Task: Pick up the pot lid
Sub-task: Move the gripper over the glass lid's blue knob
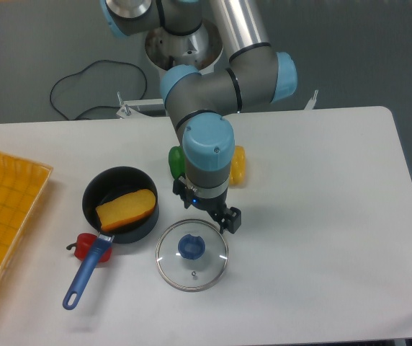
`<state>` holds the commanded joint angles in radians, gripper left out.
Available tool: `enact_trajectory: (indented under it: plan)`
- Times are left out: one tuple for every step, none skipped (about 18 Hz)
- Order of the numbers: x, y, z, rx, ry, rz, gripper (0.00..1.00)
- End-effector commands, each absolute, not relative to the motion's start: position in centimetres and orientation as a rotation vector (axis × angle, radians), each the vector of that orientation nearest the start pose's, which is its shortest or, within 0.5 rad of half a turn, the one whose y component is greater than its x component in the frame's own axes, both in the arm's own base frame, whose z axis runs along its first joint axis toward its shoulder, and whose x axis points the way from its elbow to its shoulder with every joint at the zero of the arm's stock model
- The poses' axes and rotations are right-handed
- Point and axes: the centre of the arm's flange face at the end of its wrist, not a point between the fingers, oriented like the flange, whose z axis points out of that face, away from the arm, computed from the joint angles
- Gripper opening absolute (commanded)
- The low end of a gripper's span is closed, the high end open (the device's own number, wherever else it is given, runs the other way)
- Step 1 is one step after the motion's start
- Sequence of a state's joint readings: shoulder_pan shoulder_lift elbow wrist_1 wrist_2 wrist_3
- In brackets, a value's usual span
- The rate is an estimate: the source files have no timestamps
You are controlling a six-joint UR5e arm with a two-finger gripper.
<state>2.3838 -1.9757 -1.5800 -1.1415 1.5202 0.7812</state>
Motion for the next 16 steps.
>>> enact_trajectory:
  plan:
    - [-36.1, 53.4, 29.4, -3.09, -0.068, -0.038, 1.0]
    - [-36.1, 53.5, 29.1, -3.088, -0.08, -0.044, 1.0]
    - [-36.1, 53.5, 29.0, -3.083, -0.108, -0.054, 1.0]
    - [-36.1, 53.6, 29.0, -3.074, -0.15, -0.067, 1.0]
    - [-36.1, 53.7, 28.8, -3.07, -0.19, -0.078, 1.0]
    - [-36.2, 53.7, 28.8, -3.068, -0.216, -0.078, 1.0]
    - [-36.2, 53.7, 28.7, -3.068, -0.239, -0.08, 1.0]
    - [-36.3, 53.8, 28.5, -3.066, -0.263, -0.081, 1.0]
    - [-36.4, 53.9, 28.3, -3.064, -0.289, -0.082, 1.0]
    - [-36.4, 54.0, 28.2, -3.06, -0.314, -0.08, 1.0]
    - [-36.4, 54.2, 27.8, -3.06, -0.331, -0.082, 1.0]
    - [-36.0, 54.6, 27.3, -3.066, -0.323, -0.08, 1.0]
    - [-35.9, 55.1, 27.1, -3.063, -0.315, -0.075, 1.0]
    - [-36.0, 55.2, 27.1, -3.059, -0.317, -0.07, 1.0]
    - [-36.1, 55.3, 27.0, -3.059, -0.328, -0.072, 1.0]
    - [-36.0, 55.4, 26.8, -3.062, -0.327, -0.072, 1.0]
